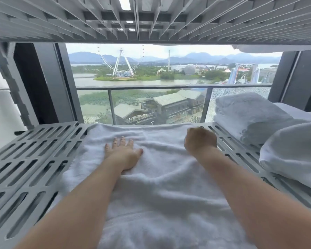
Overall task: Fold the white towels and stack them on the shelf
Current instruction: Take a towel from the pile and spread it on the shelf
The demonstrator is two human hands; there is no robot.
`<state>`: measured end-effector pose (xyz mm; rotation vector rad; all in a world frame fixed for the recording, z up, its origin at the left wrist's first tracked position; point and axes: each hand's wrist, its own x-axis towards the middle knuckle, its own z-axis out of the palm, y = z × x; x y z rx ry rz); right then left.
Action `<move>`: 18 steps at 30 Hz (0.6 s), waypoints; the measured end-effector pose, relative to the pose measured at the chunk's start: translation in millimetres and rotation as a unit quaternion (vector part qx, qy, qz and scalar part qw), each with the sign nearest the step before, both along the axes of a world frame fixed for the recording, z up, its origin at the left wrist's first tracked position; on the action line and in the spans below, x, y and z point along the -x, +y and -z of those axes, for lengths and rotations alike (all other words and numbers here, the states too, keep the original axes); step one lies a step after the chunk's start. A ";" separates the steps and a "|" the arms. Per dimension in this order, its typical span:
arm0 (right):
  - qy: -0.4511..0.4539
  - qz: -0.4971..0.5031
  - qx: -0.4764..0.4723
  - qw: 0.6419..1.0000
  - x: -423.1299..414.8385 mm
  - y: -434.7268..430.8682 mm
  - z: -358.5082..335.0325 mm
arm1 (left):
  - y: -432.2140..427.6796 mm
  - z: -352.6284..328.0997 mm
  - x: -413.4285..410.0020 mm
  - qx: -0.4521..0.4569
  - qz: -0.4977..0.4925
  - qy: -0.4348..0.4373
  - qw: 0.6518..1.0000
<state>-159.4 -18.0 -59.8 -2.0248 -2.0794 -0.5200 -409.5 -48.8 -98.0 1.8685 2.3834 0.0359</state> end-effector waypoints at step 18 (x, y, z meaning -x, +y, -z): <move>0.090 -0.197 0.229 0.949 30.5 146.9 45.1 | 52.4 -27.3 71.4 0.033 -0.037 0.020 0.999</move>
